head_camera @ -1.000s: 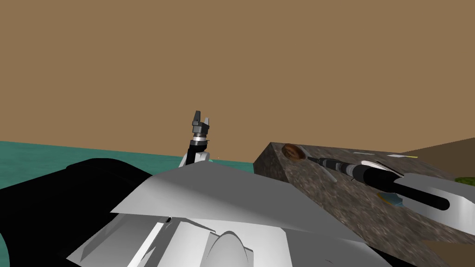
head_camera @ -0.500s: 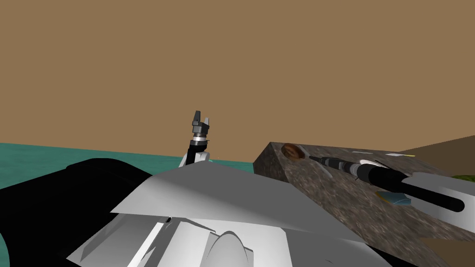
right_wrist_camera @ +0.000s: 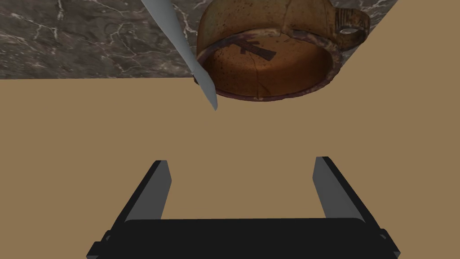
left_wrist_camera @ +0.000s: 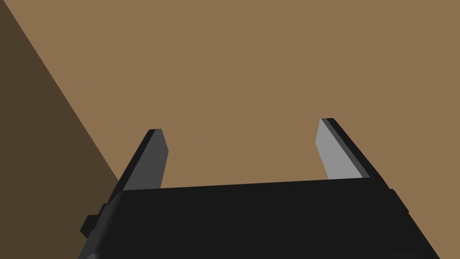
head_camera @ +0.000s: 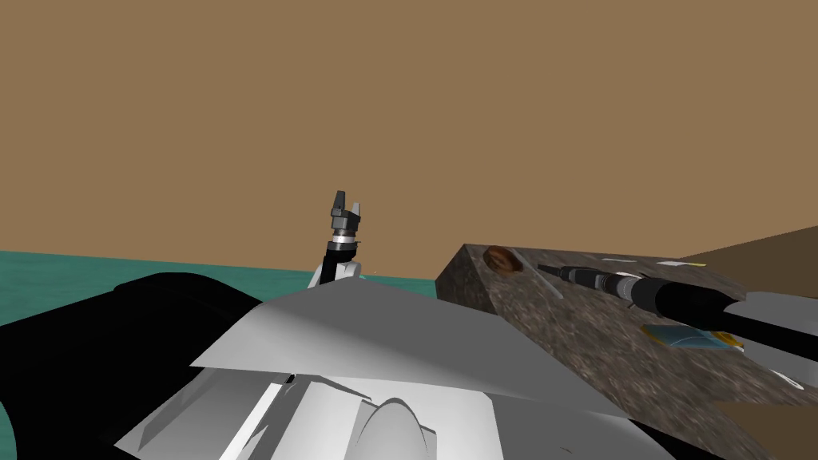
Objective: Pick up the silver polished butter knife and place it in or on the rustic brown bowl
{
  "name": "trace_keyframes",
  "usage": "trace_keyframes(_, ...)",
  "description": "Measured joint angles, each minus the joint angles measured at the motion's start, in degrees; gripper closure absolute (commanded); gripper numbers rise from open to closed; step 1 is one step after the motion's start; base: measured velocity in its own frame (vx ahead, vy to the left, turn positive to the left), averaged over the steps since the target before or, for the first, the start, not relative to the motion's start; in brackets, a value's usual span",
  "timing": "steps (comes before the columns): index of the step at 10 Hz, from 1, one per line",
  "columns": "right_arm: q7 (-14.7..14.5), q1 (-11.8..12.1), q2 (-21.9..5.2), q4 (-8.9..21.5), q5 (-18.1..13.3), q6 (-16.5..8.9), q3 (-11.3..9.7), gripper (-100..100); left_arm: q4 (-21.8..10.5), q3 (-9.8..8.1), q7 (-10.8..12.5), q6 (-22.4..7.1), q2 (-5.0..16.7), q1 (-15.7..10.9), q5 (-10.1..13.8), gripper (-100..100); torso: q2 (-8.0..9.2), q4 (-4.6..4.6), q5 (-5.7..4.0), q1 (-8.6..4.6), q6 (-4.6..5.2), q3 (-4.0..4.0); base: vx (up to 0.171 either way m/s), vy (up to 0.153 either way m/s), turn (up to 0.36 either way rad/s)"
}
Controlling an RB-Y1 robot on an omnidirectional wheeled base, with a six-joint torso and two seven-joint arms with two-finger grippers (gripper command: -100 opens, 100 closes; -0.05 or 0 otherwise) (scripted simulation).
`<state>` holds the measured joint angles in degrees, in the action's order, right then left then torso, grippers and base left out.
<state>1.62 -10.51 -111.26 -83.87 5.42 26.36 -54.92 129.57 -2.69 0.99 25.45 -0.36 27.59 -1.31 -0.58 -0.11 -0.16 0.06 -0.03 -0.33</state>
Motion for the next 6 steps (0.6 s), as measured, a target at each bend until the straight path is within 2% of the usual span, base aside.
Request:
trace_keyframes(2,-0.3,-0.5,-2.1,-1.4,1.7,0.5,-0.7,-100,0.0,0.00,0.0,0.0,0.0,0.0,0.0,0,0.00,0.00,0.00,0.00,0.00,0.00,-0.001,-0.001,-0.010)
trace_keyframes(3,-0.5,-0.5,-2.3,-1.5,1.8,0.6,-0.7,0,0.0,0.00,0.0,0.0,0.0,0.0,0.0,0,-0.01,-0.01,-0.02,-0.01,-0.01,-0.01,0.000,0.000,0.000)
trace_keyframes(6,-0.5,-0.5,-2.3,-1.5,1.8,0.6,-0.7,0,0.0,0.00,0.0,0.0,0.0,0.0,0.0,0,-0.02,-0.01,-0.02,-0.02,-0.01,-0.01,0.000,0.000,0.000)
